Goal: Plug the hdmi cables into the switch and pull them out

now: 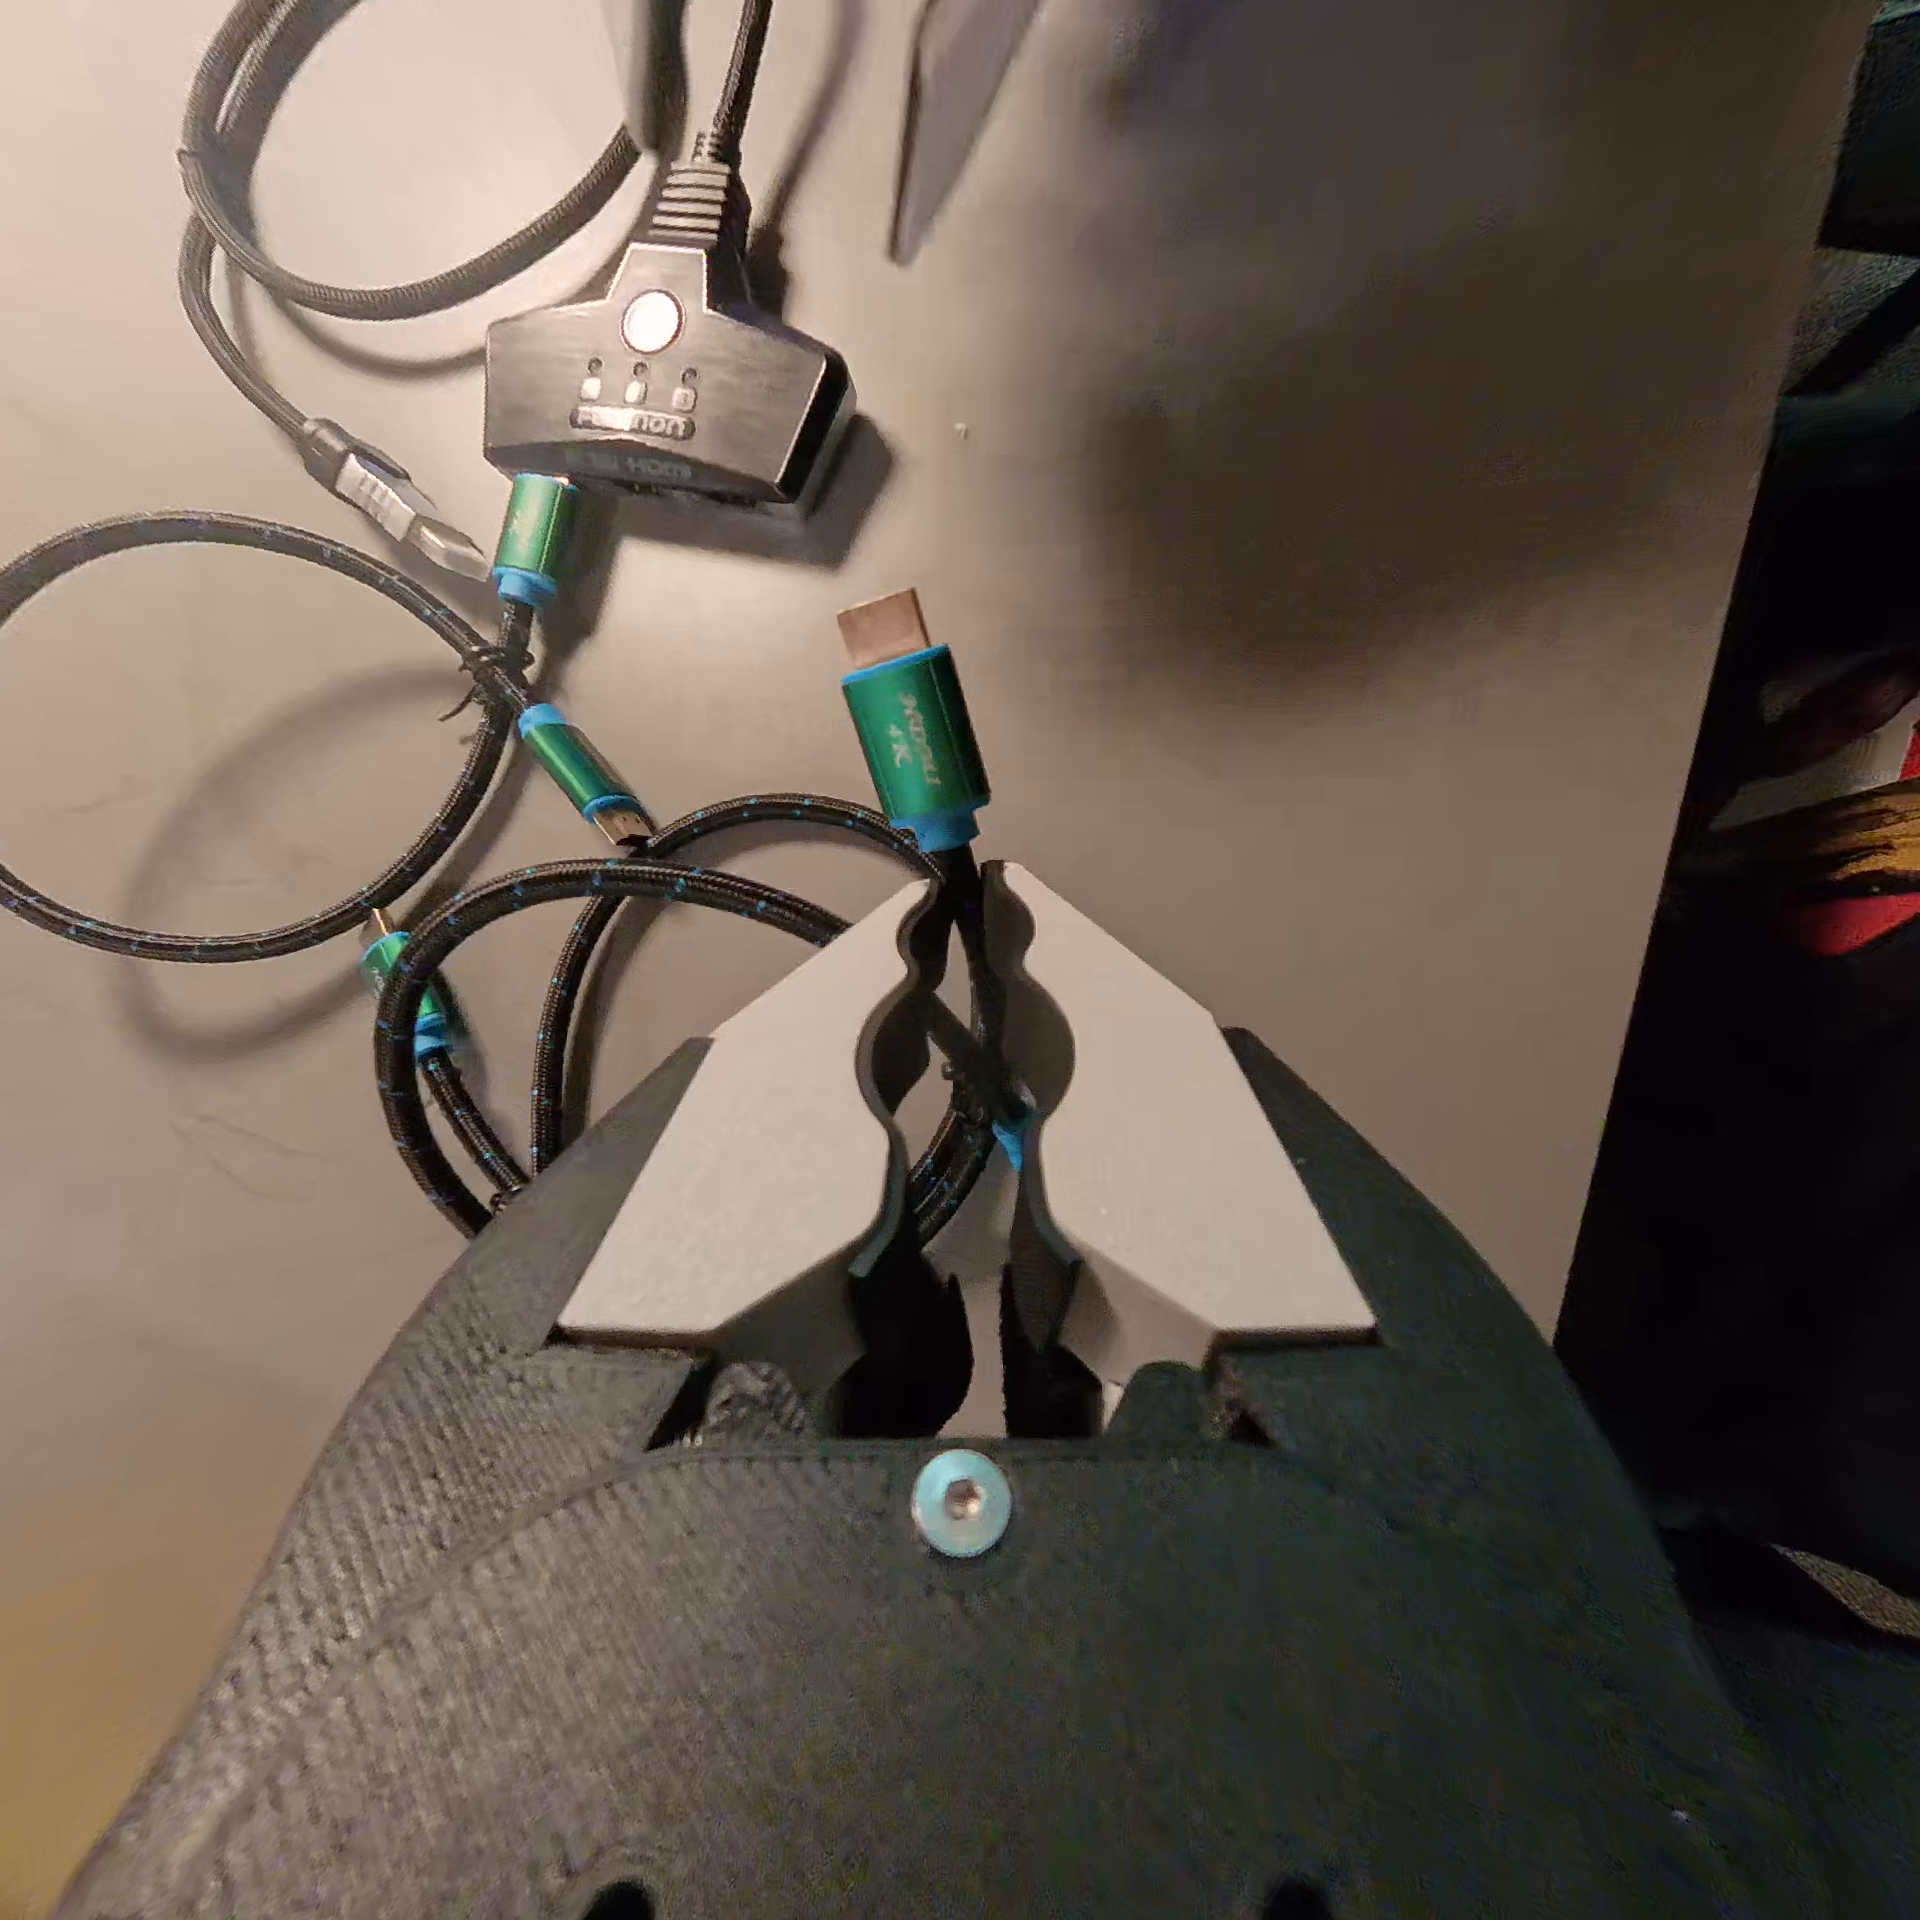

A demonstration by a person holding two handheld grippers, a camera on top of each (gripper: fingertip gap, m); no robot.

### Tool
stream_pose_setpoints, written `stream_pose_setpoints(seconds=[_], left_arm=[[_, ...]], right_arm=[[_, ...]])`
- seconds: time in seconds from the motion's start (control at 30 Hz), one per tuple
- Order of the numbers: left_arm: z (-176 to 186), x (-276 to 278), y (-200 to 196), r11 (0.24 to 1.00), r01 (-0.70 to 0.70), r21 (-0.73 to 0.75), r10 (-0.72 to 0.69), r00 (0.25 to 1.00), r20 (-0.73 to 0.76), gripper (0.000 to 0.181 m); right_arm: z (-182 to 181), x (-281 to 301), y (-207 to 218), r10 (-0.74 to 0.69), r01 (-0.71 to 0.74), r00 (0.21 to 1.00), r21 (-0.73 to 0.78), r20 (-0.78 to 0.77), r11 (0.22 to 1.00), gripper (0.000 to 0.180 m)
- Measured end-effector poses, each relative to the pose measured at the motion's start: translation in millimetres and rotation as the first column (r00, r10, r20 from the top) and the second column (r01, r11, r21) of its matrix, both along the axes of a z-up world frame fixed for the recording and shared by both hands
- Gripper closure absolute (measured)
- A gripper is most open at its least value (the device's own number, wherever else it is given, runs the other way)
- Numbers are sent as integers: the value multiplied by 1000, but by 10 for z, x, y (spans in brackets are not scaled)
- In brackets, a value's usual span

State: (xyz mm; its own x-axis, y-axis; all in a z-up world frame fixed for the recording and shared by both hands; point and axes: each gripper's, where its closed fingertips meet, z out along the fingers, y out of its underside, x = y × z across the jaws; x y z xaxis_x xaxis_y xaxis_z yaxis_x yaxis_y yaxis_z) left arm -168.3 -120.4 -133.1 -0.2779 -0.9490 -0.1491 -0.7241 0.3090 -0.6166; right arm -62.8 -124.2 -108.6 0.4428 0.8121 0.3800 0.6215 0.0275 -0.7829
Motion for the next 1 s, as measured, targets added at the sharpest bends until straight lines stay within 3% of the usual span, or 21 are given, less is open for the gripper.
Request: stream_pose_setpoints(seconds=[0.17, 0.37, 0.43, 0.6, 0.83, 0.93, 1.0], left_arm=[[2, 67, -95, 1000, 1, 20, -1, 1000, 9, 174], [-47, 80, -180, 995, 35, 97, -31, 998, -46, 174], [-71, 75, -209, 994, 50, 96, -45, 997, -59, 174], [-71, 61, -165, 995, 15, 97, -11, 999, -40, 174], [185, -219, 185, 974, -227, -15, 227, 965, 131, 130], [111, -420, 258, 941, -308, -141, 326, 936, 133, 113], [12, -483, 294, 928, -344, -146, 362, 924, 124, 106]], right_arm=[[-51, -531, -162, 139, -140, 989, -7, -48, 990, 135], [-90, -836, -161, 156, -157, 984, -9, -85, 988, 137], [-157, -849, -131, 139, -139, 989, 1, -42, 990, 149], [-135, -842, -128, 149, -149, 987, 19, -54, 989, 156], [-60, -807, -105, 153, -148, 985, 63, -85, 987, 160], [9, -805, -80, 147, -138, 982, 81, -117, 987, 160], [50, -795, -45, 131, -120, 981, 89, -141, 989, 160]])
